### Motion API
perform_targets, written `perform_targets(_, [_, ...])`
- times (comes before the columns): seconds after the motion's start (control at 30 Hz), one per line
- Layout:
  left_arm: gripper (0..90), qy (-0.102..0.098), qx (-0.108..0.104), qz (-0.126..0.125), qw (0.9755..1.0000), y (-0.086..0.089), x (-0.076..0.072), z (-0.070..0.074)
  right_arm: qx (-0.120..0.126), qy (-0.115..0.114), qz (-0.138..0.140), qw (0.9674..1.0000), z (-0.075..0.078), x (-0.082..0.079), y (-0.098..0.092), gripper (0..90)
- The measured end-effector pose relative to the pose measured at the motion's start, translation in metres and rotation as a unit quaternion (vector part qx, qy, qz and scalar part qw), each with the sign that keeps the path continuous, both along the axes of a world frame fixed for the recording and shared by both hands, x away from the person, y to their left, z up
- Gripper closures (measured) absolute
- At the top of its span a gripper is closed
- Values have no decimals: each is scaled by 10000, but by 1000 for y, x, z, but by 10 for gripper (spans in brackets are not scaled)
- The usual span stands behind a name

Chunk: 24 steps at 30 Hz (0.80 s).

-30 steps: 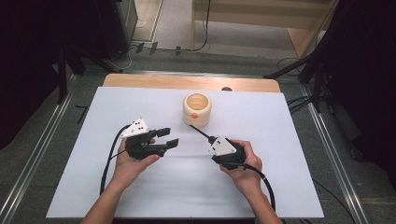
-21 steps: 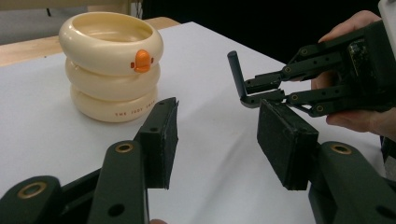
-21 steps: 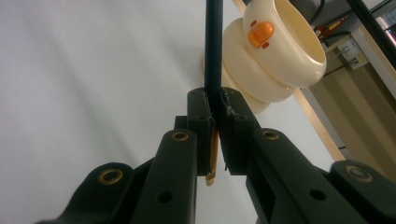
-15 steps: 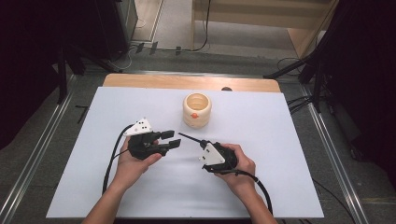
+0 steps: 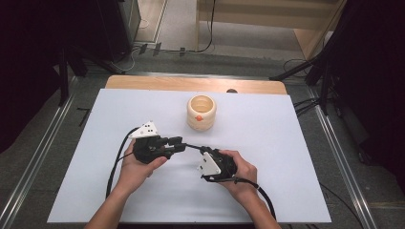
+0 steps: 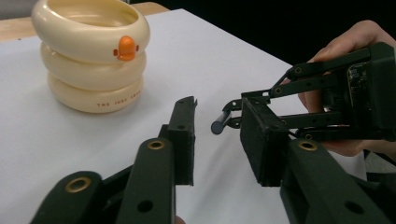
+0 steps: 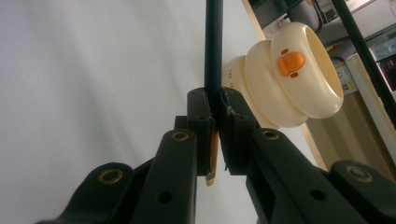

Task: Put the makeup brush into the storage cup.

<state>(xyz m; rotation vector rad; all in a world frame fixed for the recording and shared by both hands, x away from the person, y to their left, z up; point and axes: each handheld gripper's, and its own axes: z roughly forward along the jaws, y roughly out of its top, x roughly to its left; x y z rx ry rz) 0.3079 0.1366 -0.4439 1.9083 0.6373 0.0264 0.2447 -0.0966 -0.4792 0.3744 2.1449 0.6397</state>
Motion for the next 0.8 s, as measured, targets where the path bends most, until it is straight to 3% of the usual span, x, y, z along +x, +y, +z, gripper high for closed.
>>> perform_targets(0.47, [801, 239, 52, -76, 9997, 0, 4, -3, -94, -24, -31, 9999, -2, -1, 3, 846])
perform_targets(0.8, [857, 360, -10, -296, 9989, 0, 4, -4, -161, -50, -34, 9999, -4, -1, 3, 844])
